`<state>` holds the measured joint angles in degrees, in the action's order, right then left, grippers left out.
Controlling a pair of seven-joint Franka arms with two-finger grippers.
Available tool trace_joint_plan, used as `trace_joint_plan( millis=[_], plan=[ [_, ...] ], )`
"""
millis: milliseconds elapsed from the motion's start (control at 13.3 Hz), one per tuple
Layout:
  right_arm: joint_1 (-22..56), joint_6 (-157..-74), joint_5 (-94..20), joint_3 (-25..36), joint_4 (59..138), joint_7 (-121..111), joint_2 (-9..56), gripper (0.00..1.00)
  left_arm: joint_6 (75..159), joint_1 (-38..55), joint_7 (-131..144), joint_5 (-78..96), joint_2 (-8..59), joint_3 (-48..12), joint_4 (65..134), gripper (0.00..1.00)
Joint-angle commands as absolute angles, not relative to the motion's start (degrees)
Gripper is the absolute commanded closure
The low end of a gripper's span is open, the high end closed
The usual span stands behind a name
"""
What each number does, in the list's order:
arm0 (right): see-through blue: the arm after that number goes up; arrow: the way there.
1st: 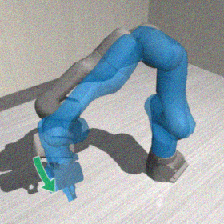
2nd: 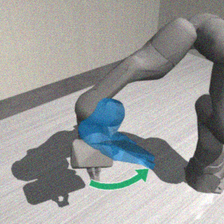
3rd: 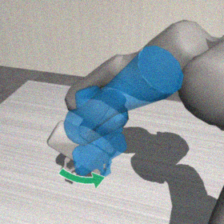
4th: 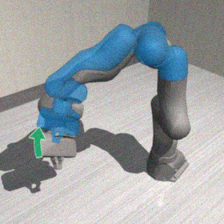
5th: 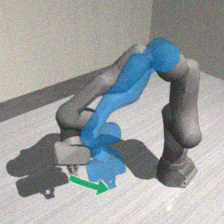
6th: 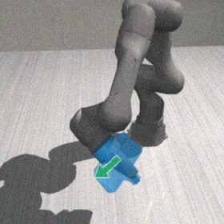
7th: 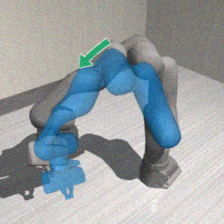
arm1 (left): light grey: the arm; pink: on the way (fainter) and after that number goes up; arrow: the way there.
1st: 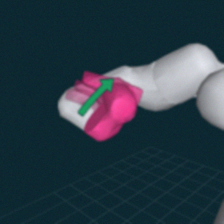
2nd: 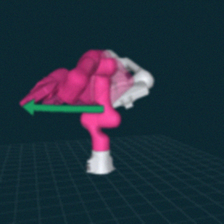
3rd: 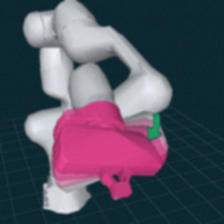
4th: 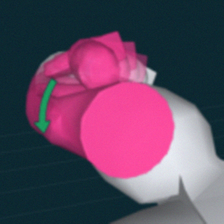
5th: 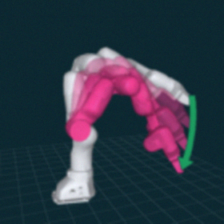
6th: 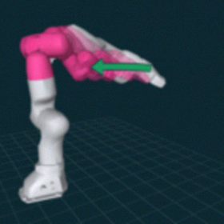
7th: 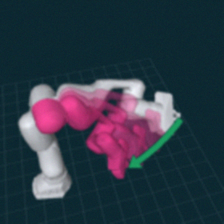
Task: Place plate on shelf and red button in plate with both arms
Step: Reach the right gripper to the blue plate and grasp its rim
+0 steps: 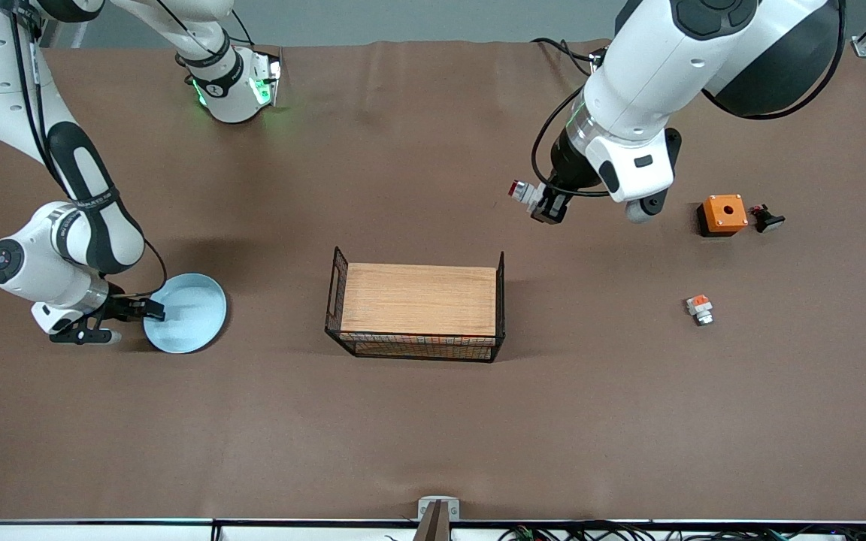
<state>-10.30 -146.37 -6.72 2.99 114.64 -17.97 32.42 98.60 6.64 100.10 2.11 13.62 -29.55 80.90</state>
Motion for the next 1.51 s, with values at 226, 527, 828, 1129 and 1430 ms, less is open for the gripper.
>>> trace_joint_plan(
  millis=[226, 527, 828, 1129, 1430],
  plan=[
    [-11.51, -143.09, -8.09, 2.20, 113.65, -22.41, 31.91, 0.93, 97.47, 6.59, 100.81, 2.46, 14.33, -29.71, 79.28, 0.79],
    [-11.34, -137.05, -8.17, 2.11, 110.23, -21.97, 30.77, 1.00, 97.47, 6.50, 100.81, 2.46, 14.33, -29.71, 79.19, 0.79],
    [-10.72, -122.12, -8.17, 2.11, 105.04, -16.46, 24.46, 1.00, 97.47, 6.50, 100.90, 2.46, 14.33, -29.71, 79.28, 0.79],
    [-7.31, -107.27, -8.09, 2.11, 104.16, 3.72, 12.25, 1.00, 97.47, 6.42, 100.81, 2.46, 14.33, -29.71, 79.19, 0.79],
    [2.52, -96.00, -8.17, 2.02, 101.09, 36.64, 2.13, 1.00, 97.47, 6.42, 100.81, 2.46, 14.33, -29.71, 79.28, 0.79]
  ],
)
